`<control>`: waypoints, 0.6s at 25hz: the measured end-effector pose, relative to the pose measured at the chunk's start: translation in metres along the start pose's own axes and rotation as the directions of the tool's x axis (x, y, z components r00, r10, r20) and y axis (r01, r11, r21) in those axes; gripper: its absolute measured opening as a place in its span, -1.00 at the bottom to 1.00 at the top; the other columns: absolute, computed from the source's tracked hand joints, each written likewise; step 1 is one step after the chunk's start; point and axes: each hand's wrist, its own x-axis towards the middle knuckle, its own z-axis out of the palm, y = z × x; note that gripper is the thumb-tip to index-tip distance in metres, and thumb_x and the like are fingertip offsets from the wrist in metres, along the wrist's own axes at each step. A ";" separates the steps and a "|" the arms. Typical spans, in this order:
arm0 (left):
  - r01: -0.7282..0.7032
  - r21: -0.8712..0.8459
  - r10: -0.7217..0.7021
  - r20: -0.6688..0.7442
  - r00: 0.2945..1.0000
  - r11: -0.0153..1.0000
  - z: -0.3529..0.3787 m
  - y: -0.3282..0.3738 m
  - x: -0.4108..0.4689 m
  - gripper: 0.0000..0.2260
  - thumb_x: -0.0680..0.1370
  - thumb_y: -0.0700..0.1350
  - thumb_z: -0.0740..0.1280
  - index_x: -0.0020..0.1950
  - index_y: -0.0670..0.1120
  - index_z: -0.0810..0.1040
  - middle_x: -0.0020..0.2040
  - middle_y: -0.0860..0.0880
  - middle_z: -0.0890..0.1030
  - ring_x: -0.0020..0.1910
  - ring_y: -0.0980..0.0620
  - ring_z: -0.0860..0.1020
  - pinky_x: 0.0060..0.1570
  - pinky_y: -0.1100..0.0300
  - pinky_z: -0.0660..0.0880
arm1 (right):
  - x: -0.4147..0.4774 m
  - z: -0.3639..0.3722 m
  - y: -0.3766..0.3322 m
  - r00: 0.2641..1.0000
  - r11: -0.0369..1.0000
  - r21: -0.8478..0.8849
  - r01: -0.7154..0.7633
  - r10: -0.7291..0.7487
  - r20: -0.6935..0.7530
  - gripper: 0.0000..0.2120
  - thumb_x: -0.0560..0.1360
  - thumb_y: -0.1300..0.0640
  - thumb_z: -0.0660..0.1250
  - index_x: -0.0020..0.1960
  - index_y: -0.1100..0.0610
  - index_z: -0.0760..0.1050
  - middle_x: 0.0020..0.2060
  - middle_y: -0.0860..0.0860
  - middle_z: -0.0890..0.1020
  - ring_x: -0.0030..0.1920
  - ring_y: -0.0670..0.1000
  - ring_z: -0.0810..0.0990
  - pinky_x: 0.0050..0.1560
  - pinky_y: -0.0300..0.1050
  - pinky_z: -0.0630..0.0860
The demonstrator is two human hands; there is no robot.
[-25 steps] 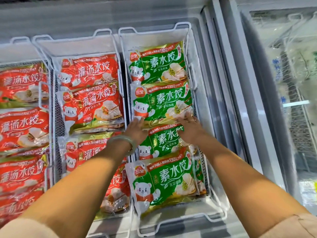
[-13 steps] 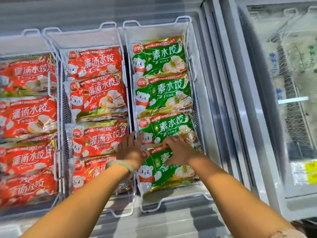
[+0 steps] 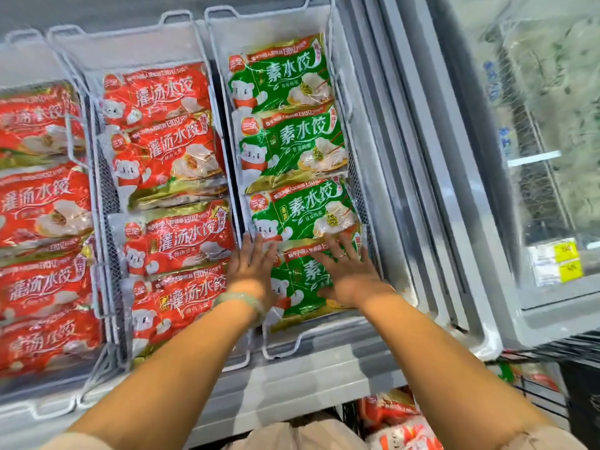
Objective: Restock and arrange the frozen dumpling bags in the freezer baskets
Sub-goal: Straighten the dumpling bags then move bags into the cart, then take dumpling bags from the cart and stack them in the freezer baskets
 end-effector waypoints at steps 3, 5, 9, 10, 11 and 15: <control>-0.011 -0.038 0.013 0.055 0.998 0.999 -0.005 -0.012 -0.006 0.02 0.38 0.32 0.33 0.49 0.14 -0.40 0.49 0.04 -0.45 0.46 -0.11 -0.47 0.34 -0.03 -0.44 | -0.011 0.012 -0.009 1.000 0.998 0.066 -0.006 0.006 0.007 -0.11 0.43 -0.27 0.28 0.51 -0.21 -0.27 0.46 -0.08 -0.44 0.49 0.12 -0.40 0.48 0.31 -0.14; -0.014 -0.117 0.018 0.030 0.999 0.993 -0.008 -0.016 -0.014 -0.12 0.49 0.03 0.33 0.52 0.17 -0.31 0.53 0.08 -0.37 0.50 -0.07 -0.41 0.35 -0.01 -0.39 | -0.020 0.012 -0.011 0.999 0.990 0.141 -0.023 0.029 -0.039 -0.14 0.45 -0.19 0.31 0.51 -0.21 -0.22 0.52 -0.09 -0.30 0.53 0.10 -0.29 0.49 0.29 -0.06; -0.083 -0.159 0.072 -0.076 0.995 0.984 -0.018 -0.010 -0.037 -0.30 0.53 -0.06 0.26 0.57 0.04 -0.07 0.59 -0.01 -0.06 0.56 -0.12 -0.13 0.49 -0.12 -0.04 | -0.060 0.007 -0.008 0.943 0.915 0.382 -0.131 0.233 -0.236 -0.39 0.51 0.00 0.26 0.50 -0.07 0.11 0.51 0.05 0.19 0.46 0.18 0.23 0.41 0.13 0.30; -0.124 -0.124 0.111 -0.103 0.988 0.985 -0.021 -0.006 -0.045 -0.32 0.53 -0.02 0.26 0.56 0.00 -0.01 0.58 -0.06 0.03 0.55 -0.15 -0.03 0.48 -0.12 0.08 | -0.075 0.011 -0.006 0.898 0.889 0.436 -0.141 0.301 -0.322 -0.47 0.52 0.04 0.24 0.46 0.01 0.21 0.44 0.10 0.31 0.39 0.19 0.33 0.35 0.08 0.36; -0.162 -0.089 0.150 -0.129 0.980 0.983 -0.024 0.000 -0.055 -0.35 0.53 0.01 0.26 0.55 -0.03 0.04 0.56 -0.10 0.11 0.53 -0.17 0.05 0.46 -0.11 0.16 | -0.094 0.018 -0.005 0.838 0.862 0.485 -0.149 0.370 -0.401 -0.53 0.51 0.09 0.23 0.41 0.07 0.30 0.37 0.13 0.40 0.33 0.20 0.39 0.30 0.07 0.40; -0.299 0.014 0.297 -0.171 0.940 0.954 -0.031 0.037 -0.091 -0.42 0.57 0.03 0.20 0.54 -0.08 0.11 0.52 -0.14 0.18 0.49 -0.18 0.15 0.43 -0.07 0.18 | -0.172 0.066 -0.003 0.667 0.731 0.656 -0.190 0.586 -0.460 -0.64 0.50 0.17 0.24 0.30 0.12 0.43 0.24 0.14 0.50 0.25 0.20 0.45 0.26 0.08 0.40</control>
